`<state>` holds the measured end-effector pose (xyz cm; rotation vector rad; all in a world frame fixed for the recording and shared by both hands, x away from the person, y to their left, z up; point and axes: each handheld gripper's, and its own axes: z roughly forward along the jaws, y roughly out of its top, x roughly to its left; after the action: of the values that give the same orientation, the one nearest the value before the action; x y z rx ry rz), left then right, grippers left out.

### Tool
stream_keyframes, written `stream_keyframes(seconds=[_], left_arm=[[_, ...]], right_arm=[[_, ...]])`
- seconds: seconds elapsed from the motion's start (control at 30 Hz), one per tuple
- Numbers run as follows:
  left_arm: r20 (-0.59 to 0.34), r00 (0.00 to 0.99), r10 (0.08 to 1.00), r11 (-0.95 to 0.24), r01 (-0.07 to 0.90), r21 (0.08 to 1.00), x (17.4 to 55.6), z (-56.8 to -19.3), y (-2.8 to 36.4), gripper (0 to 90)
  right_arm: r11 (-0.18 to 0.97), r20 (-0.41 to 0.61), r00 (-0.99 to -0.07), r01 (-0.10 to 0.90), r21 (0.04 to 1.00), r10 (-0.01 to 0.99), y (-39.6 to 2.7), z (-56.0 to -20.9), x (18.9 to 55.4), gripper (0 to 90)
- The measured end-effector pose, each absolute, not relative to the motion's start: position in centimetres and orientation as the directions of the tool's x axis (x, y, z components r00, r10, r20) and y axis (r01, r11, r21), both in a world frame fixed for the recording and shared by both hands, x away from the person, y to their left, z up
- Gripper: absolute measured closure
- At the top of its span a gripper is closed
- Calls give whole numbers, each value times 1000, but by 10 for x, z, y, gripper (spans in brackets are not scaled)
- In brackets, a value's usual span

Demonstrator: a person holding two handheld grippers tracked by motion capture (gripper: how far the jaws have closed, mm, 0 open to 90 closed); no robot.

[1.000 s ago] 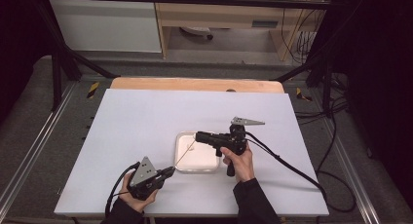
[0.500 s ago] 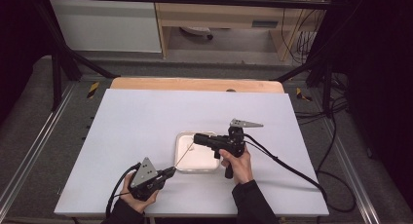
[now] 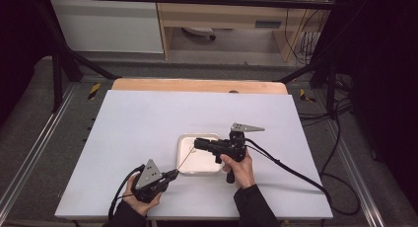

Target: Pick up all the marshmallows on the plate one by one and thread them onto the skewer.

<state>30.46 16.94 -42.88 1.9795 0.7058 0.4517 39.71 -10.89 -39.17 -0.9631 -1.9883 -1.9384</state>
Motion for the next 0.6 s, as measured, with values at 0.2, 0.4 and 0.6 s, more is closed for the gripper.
stream_keyframes(seconds=[0.2, 0.4, 0.6], left_arm=[[23, 764, 644, -381, 295, 876, 304, -429, 168, 892], [25, 762, 647, -381, 295, 877, 304, -429, 167, 892], [24, 763, 646, -382, 296, 876, 305, -429, 166, 892]], right_arm=[[-59, 546, -778, 558, 828, 310, -108, -392, 395, 810], [-59, 542, -780, 554, 831, 312, -107, -393, 393, 812], [-57, 535, -784, 546, 835, 314, -106, -396, 392, 815]])
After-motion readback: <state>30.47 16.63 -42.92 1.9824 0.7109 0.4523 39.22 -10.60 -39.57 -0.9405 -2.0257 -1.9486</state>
